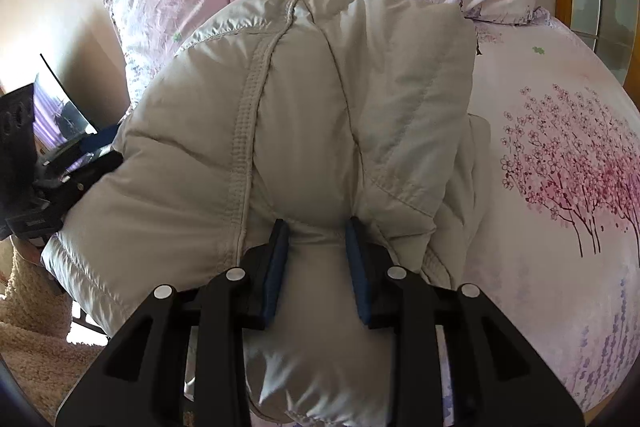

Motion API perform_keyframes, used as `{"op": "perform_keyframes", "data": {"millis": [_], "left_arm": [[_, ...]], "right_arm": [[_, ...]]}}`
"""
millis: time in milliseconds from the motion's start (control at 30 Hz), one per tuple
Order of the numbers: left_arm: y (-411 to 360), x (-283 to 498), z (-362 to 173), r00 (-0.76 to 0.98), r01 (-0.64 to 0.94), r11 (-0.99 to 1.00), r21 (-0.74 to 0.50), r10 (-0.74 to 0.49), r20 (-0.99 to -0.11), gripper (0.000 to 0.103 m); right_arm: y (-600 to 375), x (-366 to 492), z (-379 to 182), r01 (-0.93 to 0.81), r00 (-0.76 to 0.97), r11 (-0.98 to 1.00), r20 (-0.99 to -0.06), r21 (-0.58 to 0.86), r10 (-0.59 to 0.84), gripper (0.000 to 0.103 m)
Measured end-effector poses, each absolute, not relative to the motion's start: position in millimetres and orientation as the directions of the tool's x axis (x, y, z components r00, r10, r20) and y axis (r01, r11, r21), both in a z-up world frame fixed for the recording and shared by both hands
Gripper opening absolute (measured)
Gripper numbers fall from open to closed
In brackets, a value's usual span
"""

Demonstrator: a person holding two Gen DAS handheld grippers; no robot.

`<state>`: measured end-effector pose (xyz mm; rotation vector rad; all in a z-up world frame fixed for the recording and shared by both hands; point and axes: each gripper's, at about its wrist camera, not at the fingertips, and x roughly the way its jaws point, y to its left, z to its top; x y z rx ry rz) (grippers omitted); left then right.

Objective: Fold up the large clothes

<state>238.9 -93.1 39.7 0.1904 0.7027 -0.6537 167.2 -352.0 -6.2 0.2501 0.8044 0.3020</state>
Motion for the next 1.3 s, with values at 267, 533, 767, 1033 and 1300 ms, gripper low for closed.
{"op": "perform_keyframes", "data": {"millis": [267,533,767,1033,1300], "left_arm": [[-84,239,11,0.576,0.577,0.807,-0.124,-0.51,-0.639,0.09],[-86,216,29,0.613,0.59,0.805,-0.056,-0.492,-0.618,0.09],[-94,216,14,0.634,0.559,0.829,-0.01,-0.435,-0.64,0.092],[-94,209,10,0.659,0.563,0.826,-0.007,-0.454,-0.599,0.091],[-67,216,35,0.69,0.523,0.85,-0.065,-0.467,-0.554,0.092]], "right_arm": [[-350,158,-15,-0.166,0.7,0.929,-0.625,0.33,0.347,0.029],[-344,150,-14,-0.14,0.736,0.947,-0.609,0.288,0.294,0.03],[-342,135,0,-0.112,0.768,0.959,-0.59,0.262,0.251,0.029],[-340,133,-20,-0.064,0.766,0.97,-0.611,0.235,0.199,0.029],[-347,139,-21,-0.077,0.748,0.958,-0.619,0.278,0.239,0.03]]}}
